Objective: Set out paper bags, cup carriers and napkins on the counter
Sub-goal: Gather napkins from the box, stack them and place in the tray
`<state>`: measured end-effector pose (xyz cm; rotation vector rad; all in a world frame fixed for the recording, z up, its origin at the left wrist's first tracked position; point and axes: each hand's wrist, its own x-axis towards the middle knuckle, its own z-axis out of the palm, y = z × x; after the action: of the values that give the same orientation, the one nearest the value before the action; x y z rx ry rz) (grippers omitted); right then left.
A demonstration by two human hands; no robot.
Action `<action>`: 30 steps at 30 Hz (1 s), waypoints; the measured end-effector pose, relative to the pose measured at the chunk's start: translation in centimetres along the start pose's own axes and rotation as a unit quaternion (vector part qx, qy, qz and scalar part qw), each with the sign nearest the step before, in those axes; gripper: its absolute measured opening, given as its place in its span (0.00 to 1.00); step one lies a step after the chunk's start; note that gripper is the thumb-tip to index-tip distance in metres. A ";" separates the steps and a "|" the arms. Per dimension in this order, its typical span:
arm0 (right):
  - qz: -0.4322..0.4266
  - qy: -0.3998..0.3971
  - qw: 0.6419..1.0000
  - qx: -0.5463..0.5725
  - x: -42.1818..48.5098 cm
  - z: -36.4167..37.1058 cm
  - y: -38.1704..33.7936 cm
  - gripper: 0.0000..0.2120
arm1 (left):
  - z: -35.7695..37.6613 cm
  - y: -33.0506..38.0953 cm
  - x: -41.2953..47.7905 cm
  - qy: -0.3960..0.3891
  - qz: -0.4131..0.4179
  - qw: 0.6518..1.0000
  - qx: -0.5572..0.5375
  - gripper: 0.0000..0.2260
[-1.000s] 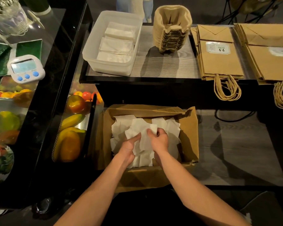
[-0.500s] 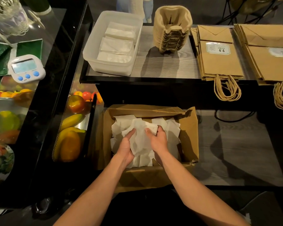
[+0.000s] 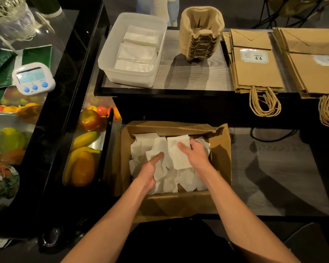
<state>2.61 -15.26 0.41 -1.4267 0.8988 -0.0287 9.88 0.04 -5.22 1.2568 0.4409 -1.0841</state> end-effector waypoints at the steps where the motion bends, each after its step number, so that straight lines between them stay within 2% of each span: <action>1: -0.013 -0.027 0.999 -0.035 0.1 -0.5 -0.5 0.06 | 0.1 0.1 0.0 0.003 0.003 1.000 0.011 0.21; 4: -0.034 -0.105 0.981 -0.158 0.7 -0.8 -1.2 0.08 | 0.2 0.2 0.1 -0.006 0.006 0.999 0.052 0.18; 6: -0.015 -0.129 0.969 -0.211 1.0 -0.5 -1.1 0.14 | 0.4 0.5 -0.1 -0.020 0.011 0.998 0.058 0.16; 8: -0.010 -0.119 0.958 -0.259 1.5 -0.3 -0.4 0.25 | 0.5 0.6 -0.3 -0.026 0.010 0.999 0.041 0.16; 9: -0.019 -0.103 0.958 -0.268 1.5 -0.3 -0.3 0.26 | 0.5 0.7 -0.5 -0.022 0.008 0.999 0.028 0.17; 10: -0.031 -0.079 0.962 -0.258 1.3 -0.4 -0.3 0.24 | 0.5 0.8 -0.7 -0.026 0.008 1.000 0.011 0.17; 12: -0.030 -0.046 0.984 -0.167 0.7 -0.5 -0.4 0.16 | 0.3 0.8 -0.8 -0.038 0.011 0.999 -0.027 0.19; 14: -0.011 -0.067 0.995 -0.072 0.1 -0.7 -0.4 0.07 | 0.3 0.7 -1.2 -0.036 0.013 0.998 -0.052 0.21; 15: -0.009 -0.091 0.995 -0.043 -0.4 -0.7 -0.6 0.06 | 0.3 0.7 -1.3 -0.035 0.011 0.997 -0.063 0.24; 17: -0.006 -0.117 0.993 -0.031 -0.8 -0.1 -0.5 0.08 | 0.3 0.7 -1.6 -0.049 -0.003 0.995 -0.091 0.29; 20: -0.028 -0.110 0.987 -0.116 -1.1 1.8 0.5 0.15 | 0.7 0.6 -2.0 -0.106 -0.028 0.986 -0.127 0.33; 22: -0.044 -0.099 0.980 -0.167 -1.2 2.7 1.2 0.21 | 1.2 0.6 -2.5 -0.119 -0.028 0.982 -0.144 0.27; 25: -0.025 -0.076 0.990 -0.116 -1.6 3.4 1.7 0.25 | 1.4 0.2 -2.0 -0.119 -0.029 0.982 -0.147 0.19; 28: -0.042 -0.100 0.975 -0.192 -2.1 3.9 1.9 0.28 | 1.3 -0.1 -1.8 -0.117 -0.030 0.986 -0.114 0.21; 30: -0.064 -0.075 0.975 -0.200 -2.3 3.9 1.9 0.28 | 1.4 -0.2 -1.7 -0.103 -0.035 0.989 -0.104 0.19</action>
<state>2.27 -10.43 -0.51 -1.8346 0.7116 0.1704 8.55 -0.50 -3.59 0.9410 0.4297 -1.1821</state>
